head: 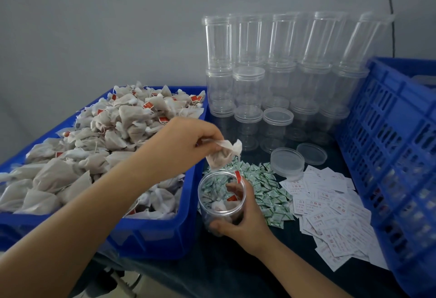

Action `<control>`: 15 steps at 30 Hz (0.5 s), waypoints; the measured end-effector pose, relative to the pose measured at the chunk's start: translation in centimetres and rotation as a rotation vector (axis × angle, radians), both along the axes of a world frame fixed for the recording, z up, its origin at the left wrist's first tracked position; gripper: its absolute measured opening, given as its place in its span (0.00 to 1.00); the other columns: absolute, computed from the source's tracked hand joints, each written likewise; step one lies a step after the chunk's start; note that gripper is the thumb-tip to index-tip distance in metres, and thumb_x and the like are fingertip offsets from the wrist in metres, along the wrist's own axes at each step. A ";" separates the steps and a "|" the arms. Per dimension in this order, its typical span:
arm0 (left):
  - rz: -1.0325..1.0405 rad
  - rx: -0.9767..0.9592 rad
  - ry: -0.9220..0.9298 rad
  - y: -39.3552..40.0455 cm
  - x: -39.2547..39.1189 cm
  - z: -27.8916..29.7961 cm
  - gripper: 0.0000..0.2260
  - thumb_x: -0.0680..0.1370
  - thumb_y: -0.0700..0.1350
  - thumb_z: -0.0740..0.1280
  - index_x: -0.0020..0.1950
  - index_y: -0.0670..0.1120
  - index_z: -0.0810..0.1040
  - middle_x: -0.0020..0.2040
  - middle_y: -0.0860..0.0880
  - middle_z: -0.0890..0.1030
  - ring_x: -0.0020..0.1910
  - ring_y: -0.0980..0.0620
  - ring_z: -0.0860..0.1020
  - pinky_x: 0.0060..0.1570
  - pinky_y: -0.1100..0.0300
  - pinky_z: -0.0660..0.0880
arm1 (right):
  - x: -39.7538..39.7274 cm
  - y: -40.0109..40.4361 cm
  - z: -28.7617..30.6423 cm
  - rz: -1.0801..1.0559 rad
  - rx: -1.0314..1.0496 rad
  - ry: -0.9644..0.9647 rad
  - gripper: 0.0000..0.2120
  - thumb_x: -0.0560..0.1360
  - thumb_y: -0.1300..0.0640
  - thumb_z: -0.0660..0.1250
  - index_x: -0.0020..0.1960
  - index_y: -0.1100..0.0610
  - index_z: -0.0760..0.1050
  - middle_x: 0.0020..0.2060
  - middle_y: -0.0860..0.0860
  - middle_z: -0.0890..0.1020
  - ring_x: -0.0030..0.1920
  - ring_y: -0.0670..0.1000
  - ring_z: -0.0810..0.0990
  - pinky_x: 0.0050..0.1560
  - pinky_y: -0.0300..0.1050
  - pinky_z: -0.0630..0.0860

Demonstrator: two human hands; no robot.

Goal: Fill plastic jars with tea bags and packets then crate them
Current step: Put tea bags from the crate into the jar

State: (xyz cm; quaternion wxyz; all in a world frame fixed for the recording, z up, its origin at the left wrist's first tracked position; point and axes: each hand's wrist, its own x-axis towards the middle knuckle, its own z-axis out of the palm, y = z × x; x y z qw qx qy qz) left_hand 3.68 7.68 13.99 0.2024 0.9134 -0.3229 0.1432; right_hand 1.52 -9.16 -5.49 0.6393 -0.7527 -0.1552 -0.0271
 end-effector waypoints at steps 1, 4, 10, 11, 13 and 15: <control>-0.006 0.018 0.016 0.0 0.0 -0.4 0.06 0.75 0.45 0.68 0.50 0.49 0.83 0.41 0.59 0.80 0.40 0.67 0.75 0.44 0.74 0.71 | 0.0 0.0 0.1 0.006 0.011 0.000 0.44 0.59 0.44 0.81 0.62 0.18 0.58 0.62 0.31 0.72 0.60 0.33 0.75 0.51 0.28 0.75; -0.024 0.060 0.066 0.1 -0.2 -1.7 0.07 0.76 0.45 0.68 0.51 0.49 0.83 0.40 0.60 0.78 0.38 0.68 0.74 0.43 0.76 0.69 | 0.1 0.1 0.1 0.030 0.037 -0.018 0.44 0.61 0.51 0.81 0.64 0.21 0.61 0.58 0.27 0.73 0.61 0.35 0.77 0.52 0.28 0.75; -0.029 0.173 0.106 -0.3 -0.4 -4.0 0.07 0.78 0.45 0.66 0.54 0.49 0.82 0.47 0.54 0.82 0.44 0.61 0.75 0.47 0.71 0.70 | 0.3 0.3 -0.2 0.024 0.083 -0.004 0.45 0.61 0.52 0.81 0.66 0.24 0.61 0.62 0.35 0.76 0.63 0.43 0.78 0.55 0.35 0.77; -0.035 0.191 0.106 -0.5 -0.6 -4.4 0.07 0.78 0.45 0.66 0.54 0.48 0.82 0.48 0.54 0.81 0.45 0.58 0.76 0.49 0.65 0.72 | 0.4 0.3 -0.4 0.024 0.082 -0.002 0.46 0.61 0.52 0.81 0.68 0.27 0.61 0.62 0.36 0.77 0.63 0.45 0.78 0.56 0.37 0.77; -0.038 0.251 0.091 -1.1 -0.8 -5.0 0.08 0.79 0.45 0.64 0.55 0.49 0.80 0.50 0.53 0.80 0.49 0.55 0.77 0.51 0.59 0.73 | 0.5 0.2 -0.5 0.030 0.085 0.009 0.47 0.62 0.53 0.82 0.70 0.30 0.60 0.63 0.38 0.77 0.64 0.47 0.79 0.57 0.40 0.78; -0.023 0.344 0.033 -1.6 -0.9 -5.6 0.10 0.80 0.45 0.60 0.58 0.50 0.78 0.53 0.53 0.79 0.52 0.53 0.76 0.50 0.55 0.74 | 0.6 0.2 -0.7 0.036 0.089 0.019 0.47 0.62 0.53 0.82 0.71 0.31 0.59 0.63 0.38 0.77 0.63 0.46 0.79 0.56 0.40 0.78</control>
